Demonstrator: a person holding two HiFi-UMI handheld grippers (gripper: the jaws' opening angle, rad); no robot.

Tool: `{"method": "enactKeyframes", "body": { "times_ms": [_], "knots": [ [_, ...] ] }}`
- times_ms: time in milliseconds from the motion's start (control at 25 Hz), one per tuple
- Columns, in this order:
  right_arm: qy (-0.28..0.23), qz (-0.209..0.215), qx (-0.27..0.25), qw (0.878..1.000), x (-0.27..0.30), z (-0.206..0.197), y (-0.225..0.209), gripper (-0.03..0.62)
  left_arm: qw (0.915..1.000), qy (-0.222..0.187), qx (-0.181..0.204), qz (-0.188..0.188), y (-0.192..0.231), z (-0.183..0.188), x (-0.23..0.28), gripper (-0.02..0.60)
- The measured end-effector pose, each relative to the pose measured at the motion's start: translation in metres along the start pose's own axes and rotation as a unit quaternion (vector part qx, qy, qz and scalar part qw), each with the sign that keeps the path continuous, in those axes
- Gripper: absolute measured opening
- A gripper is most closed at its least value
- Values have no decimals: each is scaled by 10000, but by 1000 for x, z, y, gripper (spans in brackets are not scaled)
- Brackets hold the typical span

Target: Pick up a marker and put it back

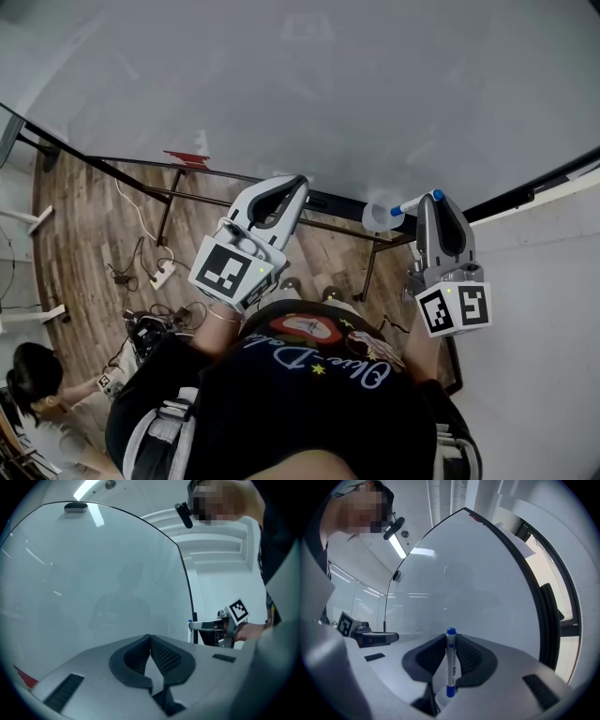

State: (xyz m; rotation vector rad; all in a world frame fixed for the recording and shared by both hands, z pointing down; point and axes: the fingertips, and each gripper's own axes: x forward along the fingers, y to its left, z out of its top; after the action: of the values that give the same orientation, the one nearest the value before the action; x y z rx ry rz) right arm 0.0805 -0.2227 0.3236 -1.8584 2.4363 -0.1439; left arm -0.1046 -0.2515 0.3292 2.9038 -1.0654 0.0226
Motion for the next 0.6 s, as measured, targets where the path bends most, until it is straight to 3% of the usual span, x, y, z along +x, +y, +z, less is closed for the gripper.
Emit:
{"method": "enactKeyframes", "body": {
  "times_ms": [600],
  "knots": [
    [754,59,-341,9966,18,-54,7,67,9997,18,-8,231,10,-2,-15,3]
  ]
}}
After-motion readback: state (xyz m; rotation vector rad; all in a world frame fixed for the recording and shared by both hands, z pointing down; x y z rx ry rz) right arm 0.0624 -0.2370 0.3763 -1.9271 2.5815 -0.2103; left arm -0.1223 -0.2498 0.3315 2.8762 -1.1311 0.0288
